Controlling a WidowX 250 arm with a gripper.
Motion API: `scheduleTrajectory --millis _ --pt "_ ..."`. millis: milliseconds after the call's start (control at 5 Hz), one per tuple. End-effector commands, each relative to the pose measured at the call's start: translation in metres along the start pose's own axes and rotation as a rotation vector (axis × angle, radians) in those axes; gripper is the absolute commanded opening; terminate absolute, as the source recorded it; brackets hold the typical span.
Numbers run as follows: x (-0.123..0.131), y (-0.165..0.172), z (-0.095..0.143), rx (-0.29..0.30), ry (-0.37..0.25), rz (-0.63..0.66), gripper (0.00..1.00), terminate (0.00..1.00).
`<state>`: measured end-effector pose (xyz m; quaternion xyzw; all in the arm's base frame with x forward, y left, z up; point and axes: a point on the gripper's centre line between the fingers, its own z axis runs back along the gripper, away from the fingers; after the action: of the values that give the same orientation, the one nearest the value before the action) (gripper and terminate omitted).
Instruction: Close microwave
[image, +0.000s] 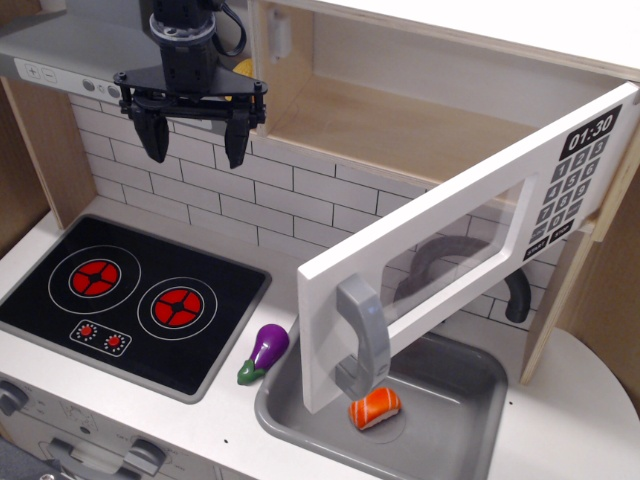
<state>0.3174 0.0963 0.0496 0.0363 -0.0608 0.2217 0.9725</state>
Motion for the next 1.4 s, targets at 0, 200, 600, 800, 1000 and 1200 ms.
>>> scheduleTrajectory --millis 0,200,600,800,1000,1200 --pt "0.0 0.0 0.0 0.0 0.0 0.0 1.0 0.0" --pt "-0.001 -0.027 0.034 -0.109 -0.031 0.03 1.0 0.0" --pt "-0.022 -0.085 0.117 -0.249 -0.052 0.058 1.0 0.0" --pt "-0.049 -0.111 0.144 -0.319 0.023 0.005 1.0 0.0" --pt "-0.086 -0.13 0.147 -0.343 0.078 -0.107 1.0 0.0" --pt "-0.115 -0.144 0.153 -0.348 0.073 -0.179 1.0 0.0"
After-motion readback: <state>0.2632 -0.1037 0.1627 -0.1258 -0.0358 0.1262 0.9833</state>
